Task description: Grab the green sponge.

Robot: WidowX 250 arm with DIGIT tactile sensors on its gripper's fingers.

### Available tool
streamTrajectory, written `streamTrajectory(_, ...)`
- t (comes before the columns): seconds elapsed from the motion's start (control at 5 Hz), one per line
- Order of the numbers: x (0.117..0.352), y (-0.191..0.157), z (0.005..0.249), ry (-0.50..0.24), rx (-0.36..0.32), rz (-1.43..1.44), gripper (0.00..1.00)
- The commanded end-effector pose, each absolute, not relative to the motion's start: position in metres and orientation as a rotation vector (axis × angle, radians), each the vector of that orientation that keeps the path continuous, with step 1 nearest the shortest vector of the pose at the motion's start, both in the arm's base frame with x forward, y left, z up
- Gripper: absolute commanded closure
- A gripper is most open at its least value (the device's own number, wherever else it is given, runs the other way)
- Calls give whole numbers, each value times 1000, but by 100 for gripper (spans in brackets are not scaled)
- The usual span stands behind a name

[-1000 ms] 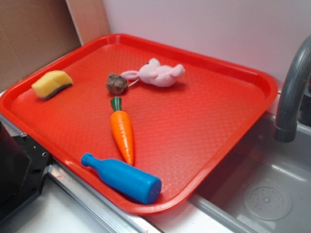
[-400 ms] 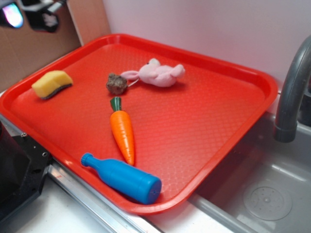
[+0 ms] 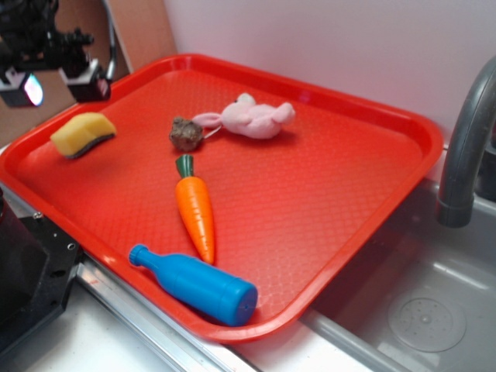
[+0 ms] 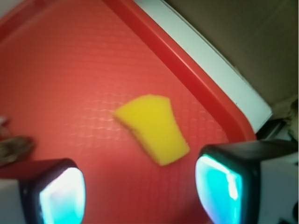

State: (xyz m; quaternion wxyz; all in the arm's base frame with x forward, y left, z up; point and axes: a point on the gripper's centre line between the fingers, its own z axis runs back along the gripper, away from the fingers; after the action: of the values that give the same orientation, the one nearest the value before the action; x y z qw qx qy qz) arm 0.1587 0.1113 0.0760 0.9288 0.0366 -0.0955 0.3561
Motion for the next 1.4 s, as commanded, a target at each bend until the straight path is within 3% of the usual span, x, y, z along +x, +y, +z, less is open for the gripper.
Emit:
streamTrajectory(0.0,147,119,36,-133,52,609,0)
streamTrajectory(0.2,185,116,17,-84,35,506,0)
streamTrajectory(0.4,207,109,17,-72,30,446,0)
streamTrajectory(0.6,215,105,20,-45,65,420,100)
streamTrajectory(0.8,220,98,51,-43,52,361,100)
streamTrajectory(1.0,205,60,101,-108,34,249,100)
streamTrajectory(1.2,205,27,152,-133,-4,170,100)
